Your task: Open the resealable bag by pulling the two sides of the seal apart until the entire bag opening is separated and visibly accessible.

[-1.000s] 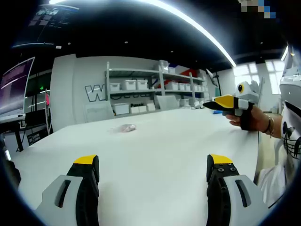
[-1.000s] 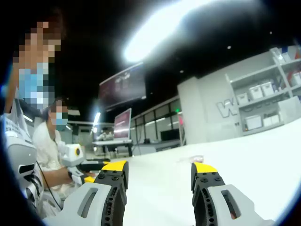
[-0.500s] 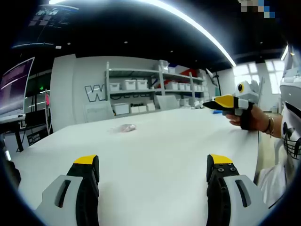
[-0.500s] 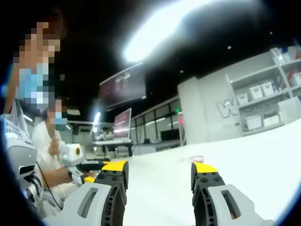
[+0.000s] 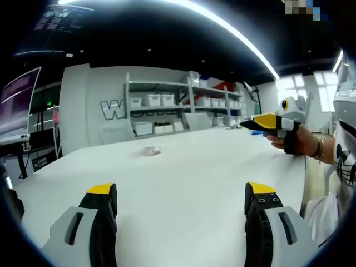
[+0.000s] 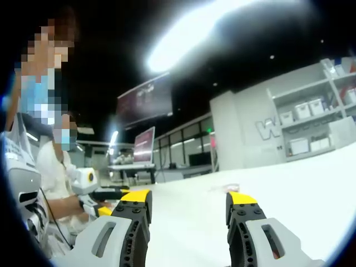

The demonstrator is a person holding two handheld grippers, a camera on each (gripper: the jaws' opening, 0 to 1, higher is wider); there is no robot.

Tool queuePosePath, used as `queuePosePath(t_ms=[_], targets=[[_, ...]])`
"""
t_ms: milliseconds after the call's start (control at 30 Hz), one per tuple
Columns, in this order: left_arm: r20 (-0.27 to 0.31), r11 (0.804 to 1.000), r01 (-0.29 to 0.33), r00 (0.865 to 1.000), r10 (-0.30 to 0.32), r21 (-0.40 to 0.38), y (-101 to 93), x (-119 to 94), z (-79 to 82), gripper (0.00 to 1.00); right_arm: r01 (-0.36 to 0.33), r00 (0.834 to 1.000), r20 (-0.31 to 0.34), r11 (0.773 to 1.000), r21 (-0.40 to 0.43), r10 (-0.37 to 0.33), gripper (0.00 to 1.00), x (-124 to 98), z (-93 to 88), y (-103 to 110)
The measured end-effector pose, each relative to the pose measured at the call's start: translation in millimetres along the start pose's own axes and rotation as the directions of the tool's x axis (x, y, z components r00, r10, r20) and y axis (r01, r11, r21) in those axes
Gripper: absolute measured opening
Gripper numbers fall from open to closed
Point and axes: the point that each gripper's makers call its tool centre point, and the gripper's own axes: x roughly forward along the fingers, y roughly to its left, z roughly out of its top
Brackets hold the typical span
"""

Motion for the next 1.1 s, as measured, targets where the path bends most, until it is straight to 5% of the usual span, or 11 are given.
queuePosePath(t_ms=[467, 667, 1100], targets=[[-0.003, 1.000, 0.007, 1.000, -0.007, -0.004, -0.5, 0, -0.3, 0.95, -0.029, 0.994, -0.105, 0.992, -0.124, 0.016, 0.41, 20, -8.2, 7], [-0.003, 1.000, 0.009, 1.000, -0.009, -0.006, -0.5, 0, -0.3, 0.95, -0.050, 0.988, -0.155, 0.955, -0.292, 0.004, 0.37, 36, -0.3, 5], [0.003, 1.000, 0.007, 1.000, -0.007, -0.011, 0.6, 1, 0.0, 0.95, -0.023, 0.976, -0.208, 0.930, -0.367, -0.058, 0.28, 52, -0.3, -16]])
